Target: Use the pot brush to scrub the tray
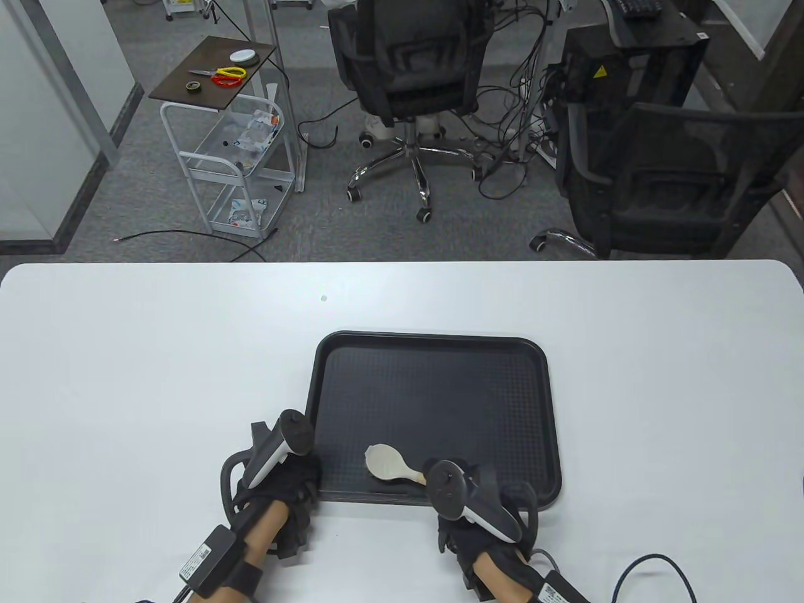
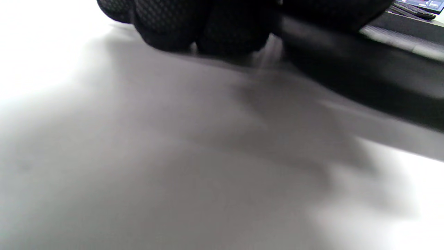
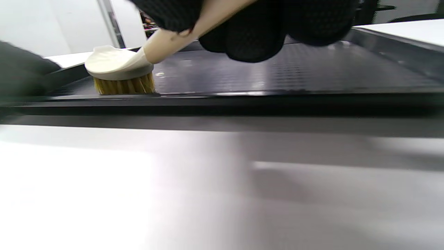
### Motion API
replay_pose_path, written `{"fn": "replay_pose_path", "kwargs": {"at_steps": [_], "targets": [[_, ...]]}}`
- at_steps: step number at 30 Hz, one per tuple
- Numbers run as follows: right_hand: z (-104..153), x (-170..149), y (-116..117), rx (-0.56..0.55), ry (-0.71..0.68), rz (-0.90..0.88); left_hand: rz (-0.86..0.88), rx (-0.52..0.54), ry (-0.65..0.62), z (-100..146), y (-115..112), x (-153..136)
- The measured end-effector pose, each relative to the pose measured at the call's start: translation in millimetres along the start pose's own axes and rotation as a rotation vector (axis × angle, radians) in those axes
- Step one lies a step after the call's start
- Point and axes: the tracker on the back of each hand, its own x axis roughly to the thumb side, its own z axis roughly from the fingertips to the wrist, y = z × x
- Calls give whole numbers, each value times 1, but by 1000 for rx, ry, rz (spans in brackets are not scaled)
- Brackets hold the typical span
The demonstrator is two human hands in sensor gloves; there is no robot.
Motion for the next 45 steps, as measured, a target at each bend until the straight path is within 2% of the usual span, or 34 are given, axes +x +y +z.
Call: {"fn": "replay_pose_path", "kwargs": {"at_steps": [10, 16, 17, 22, 29, 38, 41, 45], "targets": [[43, -113, -23, 6, 232, 1, -1, 1, 1, 0, 0, 0], [55, -150, -38, 7, 333, 33, -3, 3, 3, 0, 0, 0], [54, -152, -38, 20, 317, 14, -5, 3, 1, 1, 0, 1], [48, -127, -46, -27, 267, 65, -8, 5, 2, 1, 0, 1], [26, -50, -46, -86, 75, 10, -5, 2, 0, 1, 0, 1], [-14, 50, -9, -26, -109, 18, -1, -1, -3, 1, 0, 1], [-18, 69, 1, -9, -143, 28, -1, -1, -3, 1, 0, 1], [-18, 76, 8, 9, -177, 16, -6, 0, -1, 1, 0, 1]]}}
